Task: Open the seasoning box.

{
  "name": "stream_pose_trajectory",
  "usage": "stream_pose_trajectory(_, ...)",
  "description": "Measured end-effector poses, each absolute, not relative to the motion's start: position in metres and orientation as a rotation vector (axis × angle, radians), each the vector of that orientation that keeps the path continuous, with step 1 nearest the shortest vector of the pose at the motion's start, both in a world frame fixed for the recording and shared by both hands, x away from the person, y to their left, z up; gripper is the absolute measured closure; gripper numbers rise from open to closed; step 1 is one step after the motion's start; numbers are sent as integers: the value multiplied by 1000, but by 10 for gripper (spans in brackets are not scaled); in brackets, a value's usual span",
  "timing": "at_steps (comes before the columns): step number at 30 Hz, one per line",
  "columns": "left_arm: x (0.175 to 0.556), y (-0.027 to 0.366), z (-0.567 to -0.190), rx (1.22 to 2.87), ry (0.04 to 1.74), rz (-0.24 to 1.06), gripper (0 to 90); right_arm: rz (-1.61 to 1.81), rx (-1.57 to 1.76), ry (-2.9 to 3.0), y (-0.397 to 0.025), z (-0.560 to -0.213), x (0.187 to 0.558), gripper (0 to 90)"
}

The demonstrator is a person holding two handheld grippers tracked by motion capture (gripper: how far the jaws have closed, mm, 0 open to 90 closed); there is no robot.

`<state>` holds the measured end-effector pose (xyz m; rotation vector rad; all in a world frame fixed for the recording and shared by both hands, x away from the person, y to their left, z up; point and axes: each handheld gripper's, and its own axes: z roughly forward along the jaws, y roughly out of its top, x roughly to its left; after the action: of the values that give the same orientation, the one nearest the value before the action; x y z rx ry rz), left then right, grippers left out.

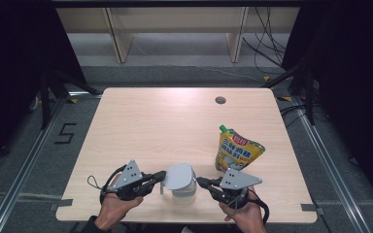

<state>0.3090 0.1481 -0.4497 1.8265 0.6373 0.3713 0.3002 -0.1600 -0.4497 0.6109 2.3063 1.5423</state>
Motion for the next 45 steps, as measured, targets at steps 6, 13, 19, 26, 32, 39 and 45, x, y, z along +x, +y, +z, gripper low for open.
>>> stream_pose_trajectory(6,310,152,-450,1824,640,360,866,1559,579,2320,-152,-448,304,900)
stream_pose_trajectory(13,303,164,-453,1833,664,330,710,1561,602,2292,-148,-447,304,900)
stream_pose_trajectory(19,292,179,-472,1906,681,299,552,1555,579,2300,-144,-441,305,900)
stream_pose_trajectory(26,284,196,-488,1954,716,325,446,1568,536,2282,-133,-434,305,900)
stream_pose_trajectory(32,280,201,-494,1957,756,333,385,1557,463,2286,-119,-426,305,900)
stream_pose_trajectory(39,282,200,-497,1958,728,351,358,1552,403,2304,-95,-417,303,900)
stream_pose_trajectory(45,282,200,-498,1944,763,347,322,1562,411,2297,-96,-417,300,884)
